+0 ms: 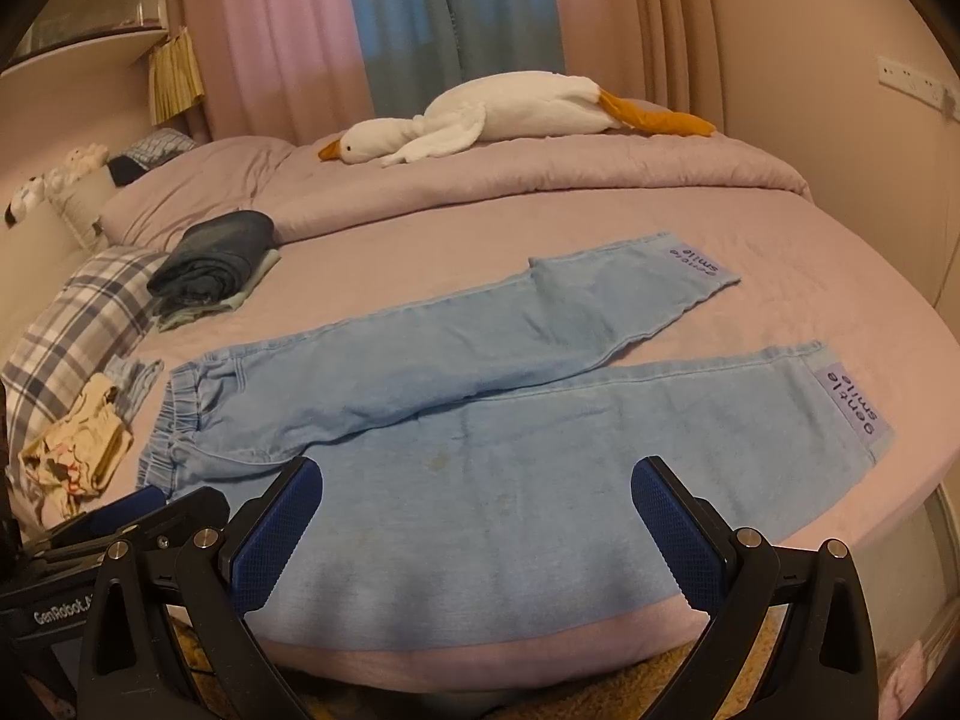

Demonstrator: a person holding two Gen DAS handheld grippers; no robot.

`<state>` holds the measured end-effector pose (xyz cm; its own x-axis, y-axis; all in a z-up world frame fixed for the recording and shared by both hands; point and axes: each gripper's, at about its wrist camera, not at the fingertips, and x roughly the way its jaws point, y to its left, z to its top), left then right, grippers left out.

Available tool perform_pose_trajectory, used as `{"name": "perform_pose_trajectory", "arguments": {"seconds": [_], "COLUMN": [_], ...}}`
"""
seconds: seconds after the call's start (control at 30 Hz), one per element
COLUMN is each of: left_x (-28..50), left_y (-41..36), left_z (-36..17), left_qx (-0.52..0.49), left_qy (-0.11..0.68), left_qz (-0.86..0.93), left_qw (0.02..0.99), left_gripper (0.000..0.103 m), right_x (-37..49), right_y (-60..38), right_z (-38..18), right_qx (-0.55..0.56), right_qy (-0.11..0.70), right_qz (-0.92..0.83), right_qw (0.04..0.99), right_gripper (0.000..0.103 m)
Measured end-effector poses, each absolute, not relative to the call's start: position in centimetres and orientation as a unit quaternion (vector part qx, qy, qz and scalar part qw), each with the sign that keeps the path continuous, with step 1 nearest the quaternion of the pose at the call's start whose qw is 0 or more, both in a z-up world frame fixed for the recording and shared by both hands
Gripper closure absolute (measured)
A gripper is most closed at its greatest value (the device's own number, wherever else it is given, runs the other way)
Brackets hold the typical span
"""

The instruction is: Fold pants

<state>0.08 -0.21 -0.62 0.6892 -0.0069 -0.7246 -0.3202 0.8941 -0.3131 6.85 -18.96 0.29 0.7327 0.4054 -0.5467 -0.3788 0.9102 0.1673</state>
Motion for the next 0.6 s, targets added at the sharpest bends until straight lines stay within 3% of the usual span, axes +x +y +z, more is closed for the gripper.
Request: {"name": "perform_pose_trajectory", "arguments": {"seconds": [0.13,0.6], "left_x": [-0.16,-0.58], "left_y": [0.12,0.77], "left_z": [-0.71,-0.99], "left_qx": [-0.213,-0.227], "left_qy": [0.378,0.379], "left_qz": [0.093,0.092], "left_qw": [0.896,0.892], "left_gripper": [0.007,0.008], "right_x": [7.25,7.18], "right_y": [-18.90,-18.72], "right_z": [0.14,-0.10], "right_qx": [0.000,0.017], "right_qy": [0.337,0.346], "right_qz": [0.199,0.211], "right_qw": [0.920,0.914], "right_gripper": [0.000,0.000]}}
